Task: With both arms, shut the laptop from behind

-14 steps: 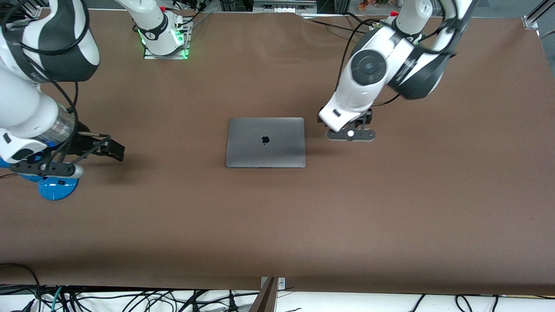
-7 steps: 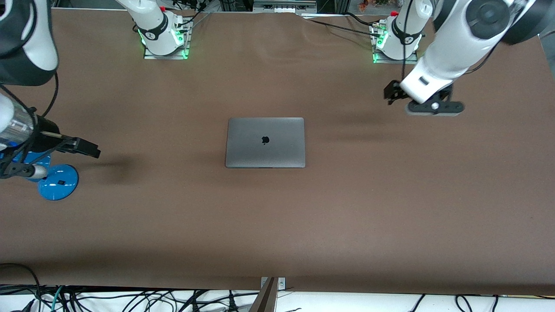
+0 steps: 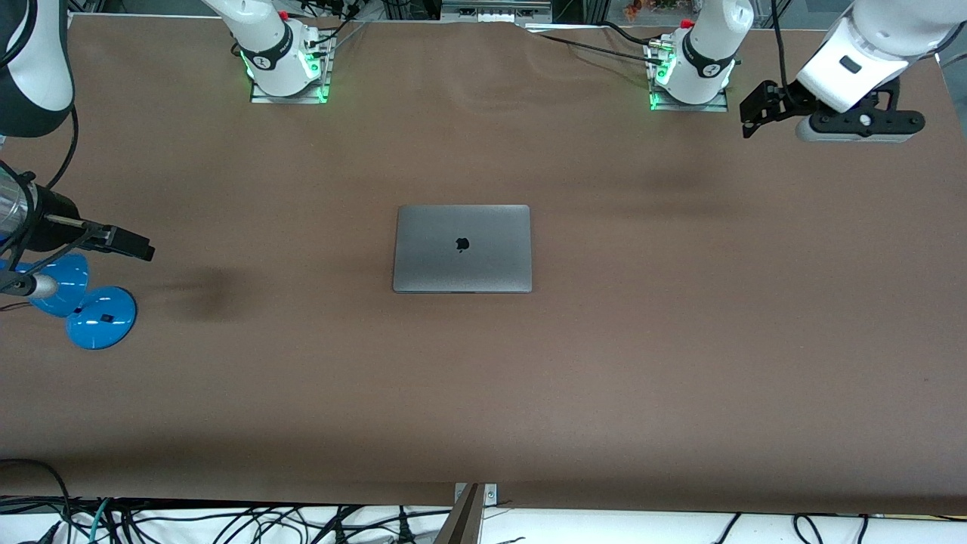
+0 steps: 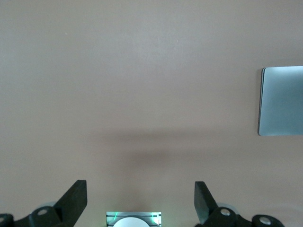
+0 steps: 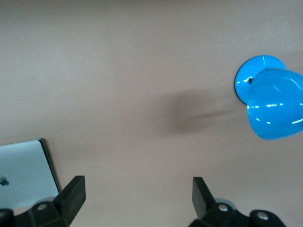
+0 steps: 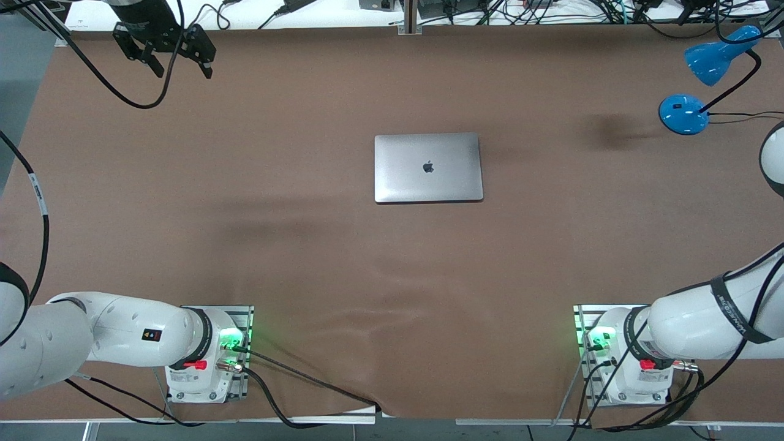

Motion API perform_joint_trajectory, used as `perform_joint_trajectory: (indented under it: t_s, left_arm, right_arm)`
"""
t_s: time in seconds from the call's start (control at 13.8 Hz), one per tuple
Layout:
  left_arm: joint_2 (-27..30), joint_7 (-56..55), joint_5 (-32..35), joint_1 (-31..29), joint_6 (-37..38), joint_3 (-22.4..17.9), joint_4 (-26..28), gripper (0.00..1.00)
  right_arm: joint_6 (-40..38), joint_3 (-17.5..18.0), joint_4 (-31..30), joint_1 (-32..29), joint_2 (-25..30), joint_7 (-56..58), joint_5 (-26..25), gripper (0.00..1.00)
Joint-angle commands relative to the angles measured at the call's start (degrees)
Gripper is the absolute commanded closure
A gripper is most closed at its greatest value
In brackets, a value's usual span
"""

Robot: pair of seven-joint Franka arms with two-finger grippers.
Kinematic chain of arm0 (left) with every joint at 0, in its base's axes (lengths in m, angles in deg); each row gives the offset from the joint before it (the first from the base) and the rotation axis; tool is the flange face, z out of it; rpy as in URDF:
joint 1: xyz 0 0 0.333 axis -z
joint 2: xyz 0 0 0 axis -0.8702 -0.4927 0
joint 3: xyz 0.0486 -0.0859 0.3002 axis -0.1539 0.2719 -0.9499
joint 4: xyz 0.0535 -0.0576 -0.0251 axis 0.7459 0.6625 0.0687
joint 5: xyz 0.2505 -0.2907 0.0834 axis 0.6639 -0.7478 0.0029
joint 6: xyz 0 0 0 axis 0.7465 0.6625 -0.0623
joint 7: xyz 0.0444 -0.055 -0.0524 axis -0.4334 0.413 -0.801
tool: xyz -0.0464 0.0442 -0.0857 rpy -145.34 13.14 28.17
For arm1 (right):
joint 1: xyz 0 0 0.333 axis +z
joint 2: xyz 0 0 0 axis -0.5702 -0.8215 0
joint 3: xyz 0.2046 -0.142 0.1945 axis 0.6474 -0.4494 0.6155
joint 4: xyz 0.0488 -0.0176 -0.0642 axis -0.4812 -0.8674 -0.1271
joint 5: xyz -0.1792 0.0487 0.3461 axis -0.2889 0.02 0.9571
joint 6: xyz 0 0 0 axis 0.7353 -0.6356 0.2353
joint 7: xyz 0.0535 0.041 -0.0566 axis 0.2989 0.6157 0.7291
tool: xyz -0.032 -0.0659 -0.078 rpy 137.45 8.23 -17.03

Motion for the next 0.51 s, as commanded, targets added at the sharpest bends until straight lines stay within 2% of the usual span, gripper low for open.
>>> perform_joint_trajectory:
  t_s: [0.0, 0.14, 0.43]
  left_arm:
    - [-1.4, 5.3, -0.9, -1.4, 1.4, -0.4, -3.9, 0.0]
    - [-3.0, 9.7, -1.5, -4.7, 1.4, 0.1, -6.6, 0.0]
    - [-6.5, 10.6, -1.4, -3.8, 3.8, -0.5, -11.2, 0.0]
  right_arm:
    - [-3.0, 0.2, 1.7, 0.1, 0.7, 1.1, -0.9, 0.0]
    - [-4.8, 0.2, 2.5, 0.1, 0.8, 1.1, -0.8, 0.0]
    - [-6.4, 1.8, 2.5, 0.2, 1.6, 1.1, -0.9, 0.0]
